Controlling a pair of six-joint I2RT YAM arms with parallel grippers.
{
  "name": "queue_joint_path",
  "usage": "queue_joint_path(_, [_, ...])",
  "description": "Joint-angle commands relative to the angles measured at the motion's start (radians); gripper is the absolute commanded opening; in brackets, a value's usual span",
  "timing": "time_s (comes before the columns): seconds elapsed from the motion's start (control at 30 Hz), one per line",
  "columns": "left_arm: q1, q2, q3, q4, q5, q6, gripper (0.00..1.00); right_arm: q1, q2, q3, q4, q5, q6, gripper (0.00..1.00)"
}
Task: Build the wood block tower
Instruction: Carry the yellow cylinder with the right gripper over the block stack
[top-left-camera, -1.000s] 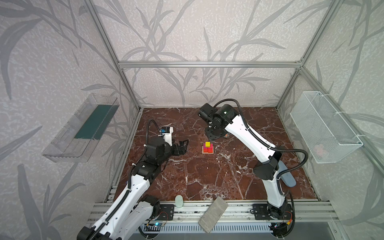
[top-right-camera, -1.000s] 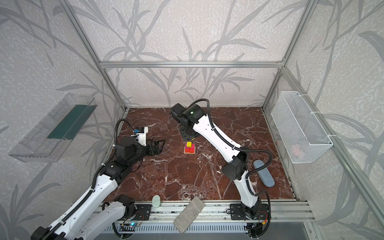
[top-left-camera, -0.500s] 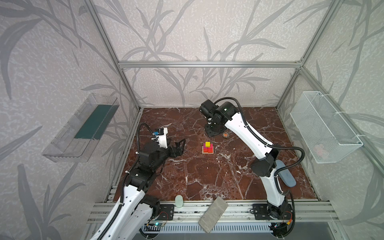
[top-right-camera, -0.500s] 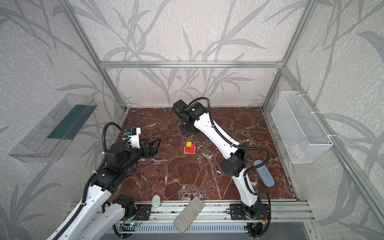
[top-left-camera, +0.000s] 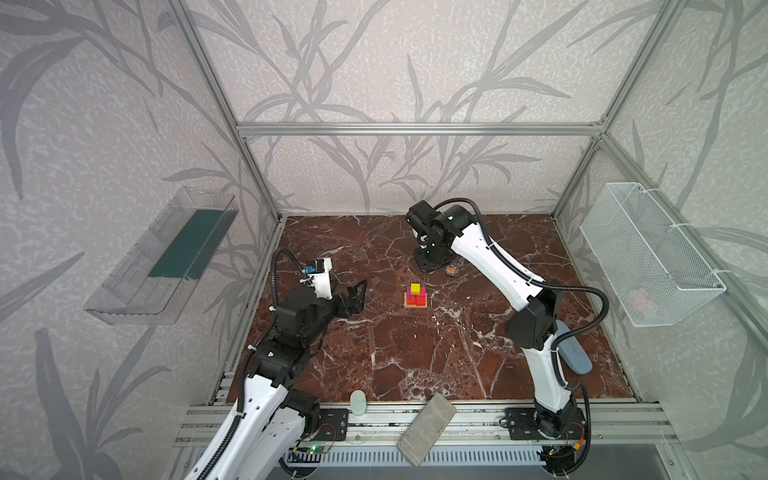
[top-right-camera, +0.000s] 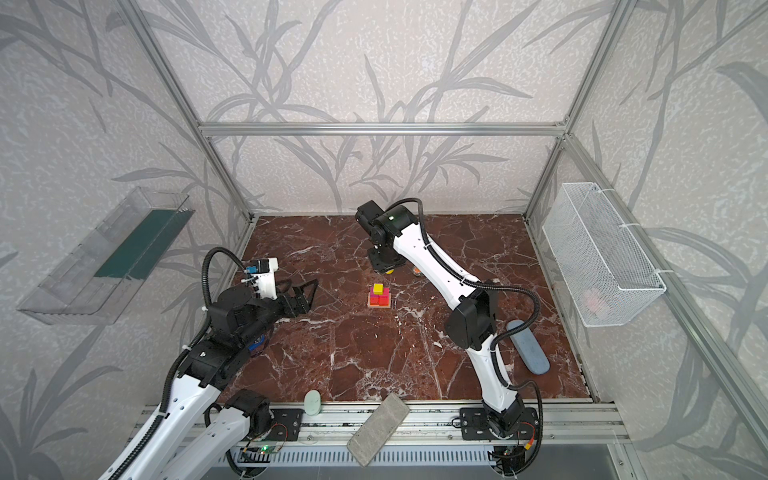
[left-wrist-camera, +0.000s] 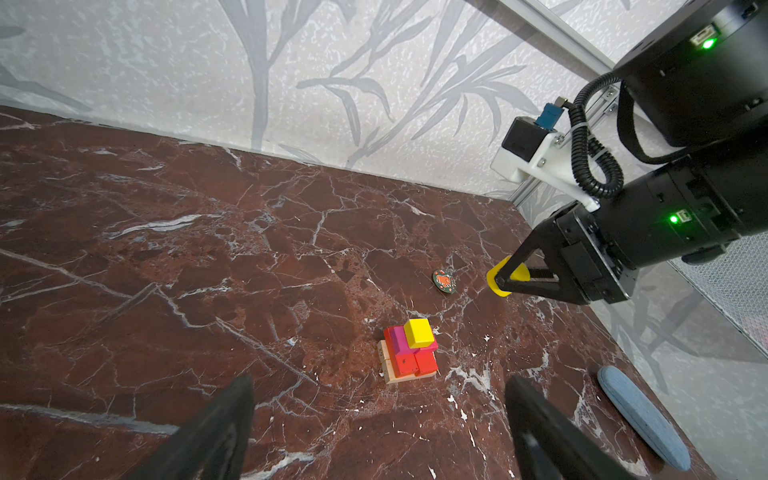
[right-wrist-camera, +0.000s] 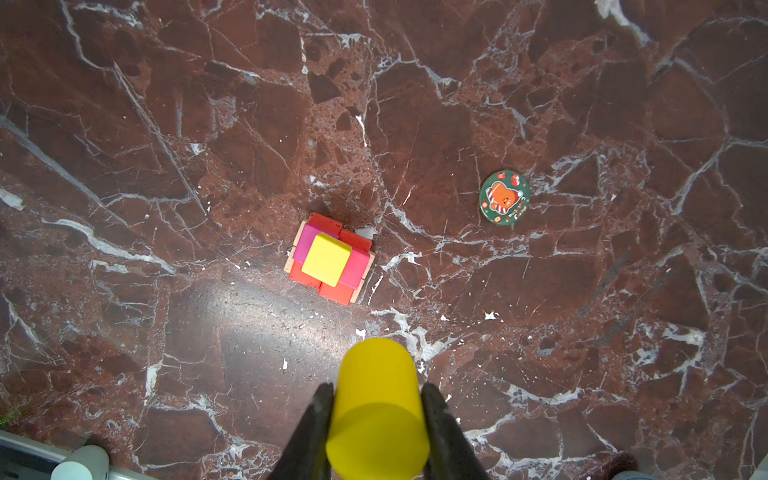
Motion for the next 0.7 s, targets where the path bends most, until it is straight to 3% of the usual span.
queue_joint_path(0.0, [0.004, -0.009, 0.02, -0.017, -0.027, 0.018, 0.92, -0.001, 0.028, 0.037, 0.006, -0.02, -0.019, 0.0])
queue_joint_path(0.67, [0.004, -0.025, 0.021, -0.032, -0.054, 0.026, 0.92, 0.043, 0.198, 0.092, 0.025, -0.028, -0.002, 0.0])
